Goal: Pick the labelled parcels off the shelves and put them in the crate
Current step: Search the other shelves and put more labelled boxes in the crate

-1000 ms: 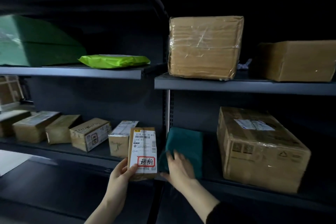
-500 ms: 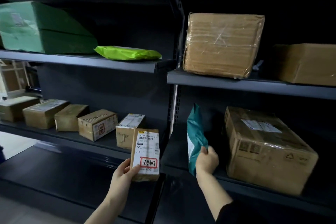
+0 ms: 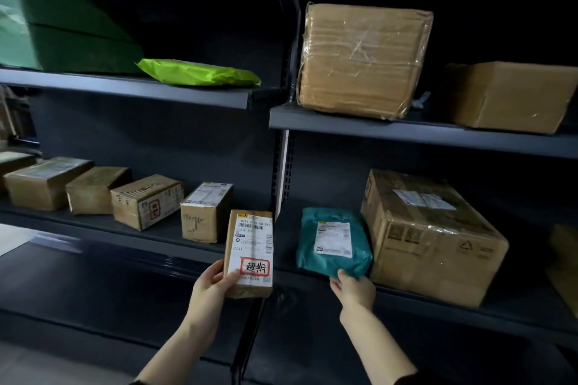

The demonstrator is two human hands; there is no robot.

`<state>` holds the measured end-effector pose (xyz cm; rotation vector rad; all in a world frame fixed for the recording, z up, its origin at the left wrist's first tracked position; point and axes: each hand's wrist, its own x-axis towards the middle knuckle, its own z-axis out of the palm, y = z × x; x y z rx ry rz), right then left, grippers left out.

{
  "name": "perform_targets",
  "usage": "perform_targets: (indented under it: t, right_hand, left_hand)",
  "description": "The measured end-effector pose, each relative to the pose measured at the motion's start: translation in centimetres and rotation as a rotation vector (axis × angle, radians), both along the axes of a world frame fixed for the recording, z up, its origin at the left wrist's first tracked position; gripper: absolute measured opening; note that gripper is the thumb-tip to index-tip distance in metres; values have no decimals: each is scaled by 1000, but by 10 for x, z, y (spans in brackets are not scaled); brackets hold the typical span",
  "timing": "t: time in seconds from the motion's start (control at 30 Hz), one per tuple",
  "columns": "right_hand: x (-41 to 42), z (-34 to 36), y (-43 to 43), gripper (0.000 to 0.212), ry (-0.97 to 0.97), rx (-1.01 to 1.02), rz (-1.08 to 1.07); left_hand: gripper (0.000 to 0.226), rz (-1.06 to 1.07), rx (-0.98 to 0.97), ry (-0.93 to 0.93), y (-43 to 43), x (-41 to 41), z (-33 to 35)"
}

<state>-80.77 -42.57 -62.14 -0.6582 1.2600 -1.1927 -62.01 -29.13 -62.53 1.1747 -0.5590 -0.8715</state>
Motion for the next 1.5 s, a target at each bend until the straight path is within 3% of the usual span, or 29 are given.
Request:
perform_targets:
  t: [0.13, 0.3, 0.37, 0.53, 0.6, 0.73, 1.17, 1.5]
  right_hand:
    - [-14, -3, 8, 36, 415, -103, -15]
    - [-21, 0, 8, 47, 612, -282, 16]
    - [-19, -1, 10, 50, 752, -410, 83]
    - [-13, 3, 10, 64, 1379, -618, 338]
    - [-11, 3, 4, 64, 1484, -651, 438]
    - [-7, 4, -12, 54, 1502, -639, 586]
    - [-13, 7, -17, 49, 1473, -706, 561]
    - [5, 109, 17, 56, 1427, -691, 750]
  left_hand:
    - [36, -31, 6, -2, -5, -9, -1]
    - [42, -43, 17, -8, -7, -14, 0]
    - [44, -48, 22, -18, -7, -13, 1]
    - [49, -42, 40, -46, -3, -12, 3]
    - [50, -32, 55, -54, -1, -10, 4]
    - [48, -32, 66, -77, 0, -8, 6]
    - [25, 1, 96, -69, -5, -13, 14]
    - [24, 34, 264, 51, 31, -7, 114]
